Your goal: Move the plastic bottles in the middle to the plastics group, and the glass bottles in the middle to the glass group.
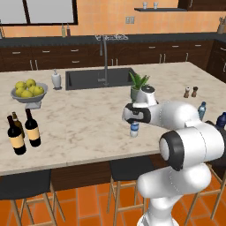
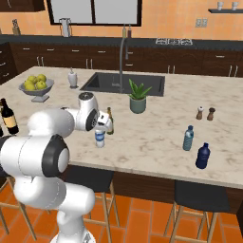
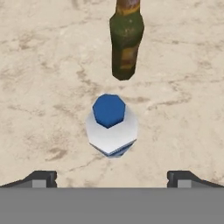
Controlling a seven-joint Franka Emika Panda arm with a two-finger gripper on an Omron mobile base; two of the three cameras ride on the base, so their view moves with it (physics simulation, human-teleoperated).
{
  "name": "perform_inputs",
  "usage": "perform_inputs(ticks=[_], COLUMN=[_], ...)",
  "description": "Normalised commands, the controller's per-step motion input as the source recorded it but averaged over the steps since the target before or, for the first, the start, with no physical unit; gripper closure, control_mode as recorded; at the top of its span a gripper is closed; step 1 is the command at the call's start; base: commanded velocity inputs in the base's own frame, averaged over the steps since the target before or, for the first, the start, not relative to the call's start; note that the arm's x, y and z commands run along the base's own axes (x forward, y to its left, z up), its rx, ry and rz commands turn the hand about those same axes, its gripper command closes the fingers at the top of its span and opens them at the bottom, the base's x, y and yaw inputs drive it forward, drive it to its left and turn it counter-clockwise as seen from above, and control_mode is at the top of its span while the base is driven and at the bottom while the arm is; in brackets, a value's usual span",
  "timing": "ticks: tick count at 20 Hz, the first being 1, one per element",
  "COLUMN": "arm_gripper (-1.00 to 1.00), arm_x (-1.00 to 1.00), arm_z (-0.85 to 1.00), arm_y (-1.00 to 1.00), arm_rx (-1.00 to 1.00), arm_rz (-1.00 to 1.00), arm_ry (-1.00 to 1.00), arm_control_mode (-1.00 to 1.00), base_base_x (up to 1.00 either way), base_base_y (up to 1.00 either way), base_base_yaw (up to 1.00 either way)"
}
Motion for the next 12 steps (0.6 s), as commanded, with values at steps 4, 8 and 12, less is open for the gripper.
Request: perform_inputs(ticks=[4,8,12], arm_gripper=[-1.00,-1.00,-1.00], arm_x=[0.46,0.25,0.10], arm_z=[0.00,-0.02,-0.10], arm_y=[-0.08,0.00,0.00], arm_rx=[0.00,0.00,0.00], arm_rz=[0.00,0.00,0.00], arm_ry=[0.00,0.00,0.00], arm_control_mode=[-1.00,-1.00,-1.00], base_base_x=[0.00,0.00,0.00], base_base_y=[0.00,0.00,0.00], base_base_yaw=[0.00,0.00,0.00])
